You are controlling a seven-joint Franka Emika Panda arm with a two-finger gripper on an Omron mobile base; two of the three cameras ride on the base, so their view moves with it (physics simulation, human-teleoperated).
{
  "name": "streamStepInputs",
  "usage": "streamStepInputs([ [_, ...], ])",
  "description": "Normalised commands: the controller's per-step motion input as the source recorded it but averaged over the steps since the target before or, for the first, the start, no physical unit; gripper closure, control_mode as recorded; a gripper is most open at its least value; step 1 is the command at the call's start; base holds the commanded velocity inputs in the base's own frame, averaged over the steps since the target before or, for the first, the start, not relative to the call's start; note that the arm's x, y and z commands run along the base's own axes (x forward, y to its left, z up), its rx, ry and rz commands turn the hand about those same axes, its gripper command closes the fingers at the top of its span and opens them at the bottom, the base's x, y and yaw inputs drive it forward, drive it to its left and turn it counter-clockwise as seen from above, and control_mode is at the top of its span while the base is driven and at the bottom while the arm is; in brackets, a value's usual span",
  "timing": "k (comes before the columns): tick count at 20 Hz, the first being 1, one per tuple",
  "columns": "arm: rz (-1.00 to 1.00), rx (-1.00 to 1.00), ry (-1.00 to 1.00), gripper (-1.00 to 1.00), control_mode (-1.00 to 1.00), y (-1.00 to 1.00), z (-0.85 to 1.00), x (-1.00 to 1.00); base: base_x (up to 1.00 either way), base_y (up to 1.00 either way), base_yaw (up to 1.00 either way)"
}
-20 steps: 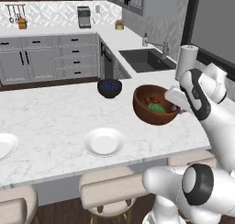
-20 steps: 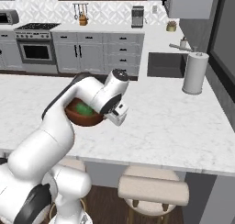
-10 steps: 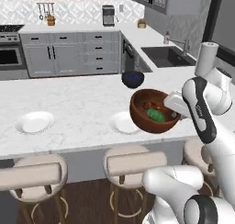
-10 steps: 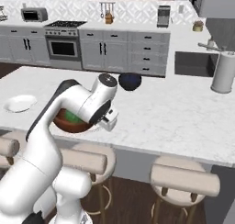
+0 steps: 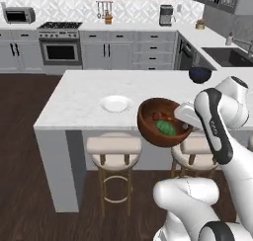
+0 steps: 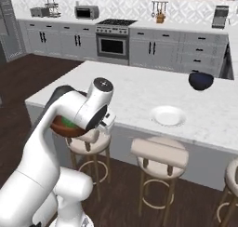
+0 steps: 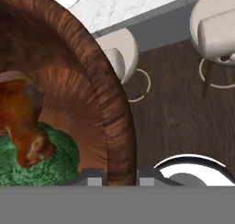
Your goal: Pick the chicken drumstick and broccoli from their plates and place them in the bowl. Then put the bowl in the fridge.
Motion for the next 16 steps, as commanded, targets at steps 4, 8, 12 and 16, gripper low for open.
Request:
streamStepInputs([
  [4, 0.0, 0.0, 0.0, 1.0, 1.0, 0.0, 0.0, 0.0, 0.19, 1.0, 0.12],
  [8, 0.0, 0.0, 0.0, 1.0, 1.0, 0.0, 0.0, 0.0, 0.37, 1.0, 0.07],
  [12, 0.0, 0.0, 0.0, 1.0, 1.0, 0.0, 0.0, 0.0, 0.51, 1.0, 0.03],
  [16, 0.0, 0.0, 0.0, 1.0, 1.0, 0.0, 0.0, 0.0, 0.89, 1.0, 0.0],
])
